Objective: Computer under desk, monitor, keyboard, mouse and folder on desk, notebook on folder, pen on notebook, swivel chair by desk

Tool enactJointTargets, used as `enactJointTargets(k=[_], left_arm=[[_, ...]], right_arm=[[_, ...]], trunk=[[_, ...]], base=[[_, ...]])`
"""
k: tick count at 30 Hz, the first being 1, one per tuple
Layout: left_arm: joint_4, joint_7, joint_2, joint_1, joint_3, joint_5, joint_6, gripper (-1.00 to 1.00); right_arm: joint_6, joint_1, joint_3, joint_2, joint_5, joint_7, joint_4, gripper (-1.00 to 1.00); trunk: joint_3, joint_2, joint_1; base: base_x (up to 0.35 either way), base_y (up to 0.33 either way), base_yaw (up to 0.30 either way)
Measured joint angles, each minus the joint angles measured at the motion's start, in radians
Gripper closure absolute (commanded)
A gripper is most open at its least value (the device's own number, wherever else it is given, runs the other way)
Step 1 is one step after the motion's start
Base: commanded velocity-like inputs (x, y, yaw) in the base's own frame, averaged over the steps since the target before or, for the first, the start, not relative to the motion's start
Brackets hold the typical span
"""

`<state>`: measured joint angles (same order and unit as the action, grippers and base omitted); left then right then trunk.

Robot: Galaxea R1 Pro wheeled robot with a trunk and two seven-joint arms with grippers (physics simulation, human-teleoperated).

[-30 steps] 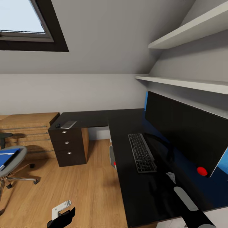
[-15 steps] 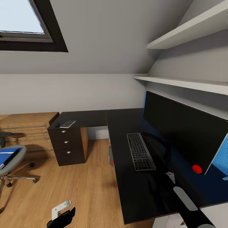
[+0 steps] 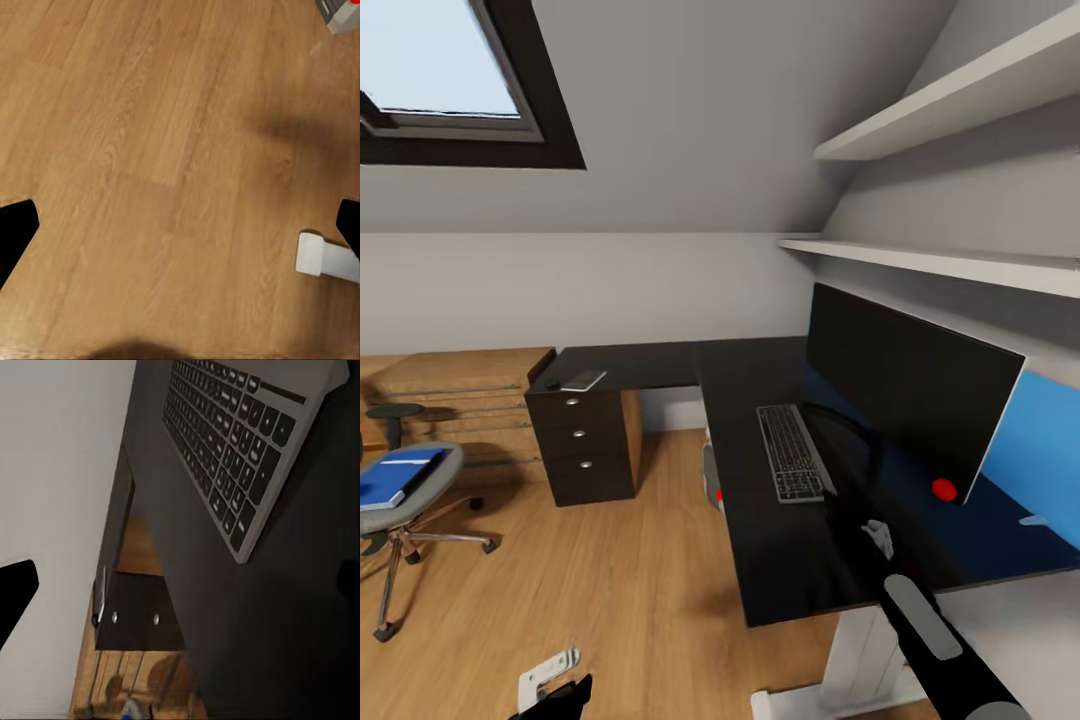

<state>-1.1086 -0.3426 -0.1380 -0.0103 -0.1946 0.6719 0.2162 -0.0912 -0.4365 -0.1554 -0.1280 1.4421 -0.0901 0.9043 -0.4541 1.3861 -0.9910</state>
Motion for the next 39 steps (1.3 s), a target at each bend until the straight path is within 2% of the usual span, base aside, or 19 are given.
enactJointTargets(k=[4,10,12,13,14,16,17,19,20,25,26,28,30,32,34,35,39], left_arm=[[0.015,0.000,0.000,0.000,-0.001,-0.001,0.000,-1.00],[0.023,0.000,0.000,-0.001,-0.001,-0.001,0.003,-1.00],[0.024,0.001,0.000,-0.001,-0.001,-0.001,0.002,-1.00],[0.024,0.001,0.000,0.000,-0.001,-0.002,0.002,-1.00],[0.024,0.001,0.000,-0.001,-0.001,-0.003,0.000,-1.00],[0.024,0.001,0.001,0.000,-0.001,-0.004,0.000,-1.00],[0.024,0.002,0.001,-0.001,-0.001,-0.005,-0.001,-1.00],[0.024,0.002,0.001,-0.001,-0.001,-0.006,0.000,-1.00],[0.024,0.002,0.000,0.000,-0.001,-0.006,0.001,-1.00],[0.024,0.003,0.000,0.000,0.000,-0.003,0.003,-1.00],[0.025,0.003,0.001,0.000,0.000,-0.001,0.003,-1.00],[0.026,0.003,0.001,0.000,0.000,0.000,0.002,-1.00],[0.032,0.003,0.001,0.000,-0.001,0.001,0.002,-1.00],[0.056,0.003,0.002,0.000,-0.003,0.001,0.001,-1.00],[0.079,0.003,0.002,0.000,-0.005,-0.001,-0.001,-1.00],[0.101,0.003,0.003,0.000,-0.007,-0.002,-0.002,-1.00],[0.177,0.001,0.005,0.000,-0.012,-0.004,-0.006,-1.00]], right_arm=[[0.035,0.001,-0.031,0.016,-0.066,0.004,0.027,-1.00],[0.107,0.002,-0.076,0.072,-0.219,0.011,0.051,-1.00],[0.137,0.003,-0.093,0.108,-0.321,0.025,0.054,-1.00],[0.144,0.003,-0.101,0.119,-0.355,0.033,0.055,-1.00],[0.160,0.003,-0.116,0.140,-0.427,0.053,0.056,-1.00],[0.183,0.004,-0.126,0.162,-0.507,0.077,0.056,-1.00],[0.213,0.008,-0.134,0.181,-0.586,0.102,0.055,-1.00],[0.251,0.015,-0.140,0.201,-0.668,0.129,0.053,-1.00],[0.291,0.024,-0.149,0.223,-0.746,0.158,0.052,-1.00],[0.378,0.051,-0.179,0.277,-0.935,0.255,0.050,-1.00],[0.399,0.060,-0.192,0.289,-0.996,0.302,0.051,-1.00],[0.418,0.071,-0.215,0.301,-1.064,0.376,0.051,-1.00],[0.425,0.077,-0.236,0.302,-1.092,0.426,0.050,-1.00],[0.430,0.085,-0.275,0.302,-1.118,0.488,0.046,-1.00],[0.432,0.088,-0.306,0.302,-1.127,0.520,0.042,-1.00],[0.433,0.093,-0.335,0.302,-1.133,0.544,0.039,-1.00],[0.433,0.147,-0.410,0.302,-1.140,0.582,-0.014,-1.00]], trunk=[[0.000,0.000,0.000],[0.000,0.000,0.000],[0.000,0.000,0.000],[0.000,0.000,0.000],[0.000,0.000,0.000],[0.000,0.000,0.000],[0.000,0.000,0.000],[0.000,0.000,0.000],[0.000,0.000,0.000],[0.000,0.000,0.000],[0.000,0.000,0.000],[0.000,0.000,0.000],[0.000,0.000,0.000],[0.000,0.000,0.000],[0.000,0.000,0.000],[0.000,0.000,0.000],[0.000,0.000,0.000]], base=[[-0.332,0.000,0.000],[-0.332,0.000,0.000],[-0.332,0.000,0.000],[-0.332,0.000,0.000],[-0.332,0.000,0.000],[-0.332,-0.017,0.000],[-0.332,-0.042,0.000],[-0.332,-0.066,0.000],[-0.332,-0.084,0.000],[-0.332,-0.099,0.000],[-0.332,-0.109,0.000],[-0.331,-0.114,0.000],[-0.318,-0.118,0.000],[-0.294,-0.120,0.000],[-0.253,-0.111,0.000],[-0.188,-0.070,0.000],[-0.118,-0.033,0.000]])
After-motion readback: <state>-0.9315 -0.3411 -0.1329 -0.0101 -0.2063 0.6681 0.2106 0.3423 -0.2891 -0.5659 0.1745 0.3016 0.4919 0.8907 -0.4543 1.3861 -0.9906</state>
